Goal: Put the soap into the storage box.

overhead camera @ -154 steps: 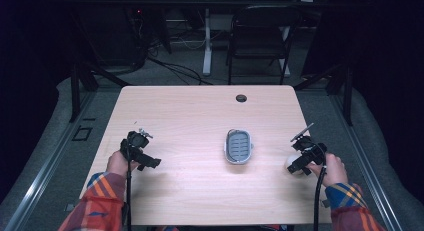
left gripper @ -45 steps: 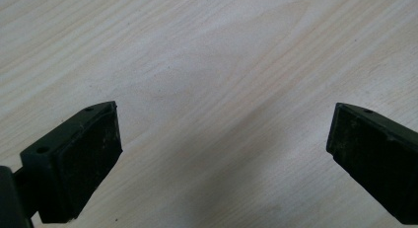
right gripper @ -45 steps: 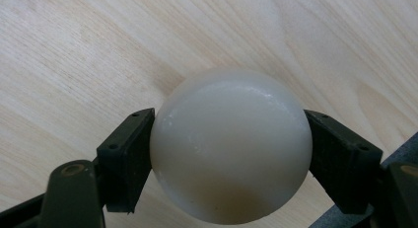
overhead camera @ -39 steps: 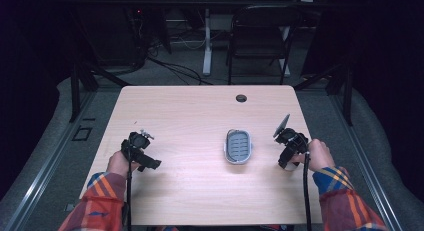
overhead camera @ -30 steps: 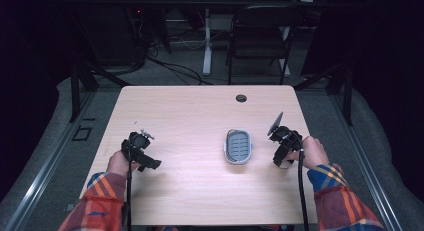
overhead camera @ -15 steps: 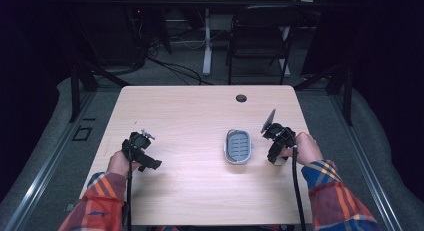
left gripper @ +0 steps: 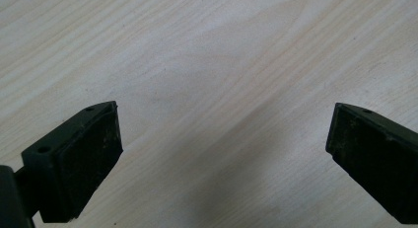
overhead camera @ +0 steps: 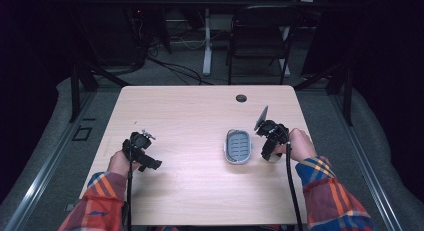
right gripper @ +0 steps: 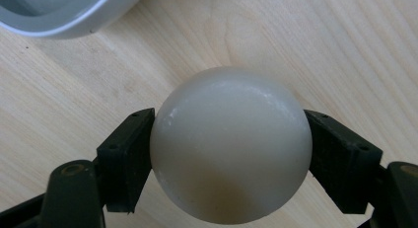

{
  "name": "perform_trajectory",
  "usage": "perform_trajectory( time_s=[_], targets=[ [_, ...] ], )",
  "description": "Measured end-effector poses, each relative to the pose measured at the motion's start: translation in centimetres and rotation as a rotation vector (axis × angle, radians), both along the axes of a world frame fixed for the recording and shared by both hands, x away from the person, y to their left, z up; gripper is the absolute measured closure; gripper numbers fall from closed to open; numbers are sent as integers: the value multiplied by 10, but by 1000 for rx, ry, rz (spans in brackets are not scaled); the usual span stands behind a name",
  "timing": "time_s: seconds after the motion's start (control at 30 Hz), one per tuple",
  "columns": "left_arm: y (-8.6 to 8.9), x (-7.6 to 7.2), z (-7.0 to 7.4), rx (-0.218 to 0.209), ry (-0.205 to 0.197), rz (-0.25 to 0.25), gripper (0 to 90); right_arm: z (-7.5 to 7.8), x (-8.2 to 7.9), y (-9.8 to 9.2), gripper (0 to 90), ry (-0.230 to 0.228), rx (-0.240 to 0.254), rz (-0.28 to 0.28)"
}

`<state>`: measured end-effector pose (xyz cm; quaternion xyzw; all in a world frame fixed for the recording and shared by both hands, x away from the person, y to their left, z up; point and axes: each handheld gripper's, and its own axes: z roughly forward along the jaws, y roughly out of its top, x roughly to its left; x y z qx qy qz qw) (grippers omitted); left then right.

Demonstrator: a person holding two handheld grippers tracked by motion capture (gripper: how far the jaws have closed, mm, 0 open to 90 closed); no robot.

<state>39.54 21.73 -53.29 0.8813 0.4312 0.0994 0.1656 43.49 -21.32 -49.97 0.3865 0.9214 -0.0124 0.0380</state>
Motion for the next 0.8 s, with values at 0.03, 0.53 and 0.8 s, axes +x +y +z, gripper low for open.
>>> perform_trajectory(
  time_s=[0.03, 0.53, 0.8],
  targets=[
    [0, 0, 0, 0, 0, 0, 5, 0, 0, 0, 239, 0, 0, 0],
    [-1, 0, 0, -2, 1, -6, 6, 5, 9, 11, 239, 3, -11, 16],
    [-1, 0, 0, 0, 2, -7, 6, 9, 13, 15, 239, 7, -19, 20]
  ],
)
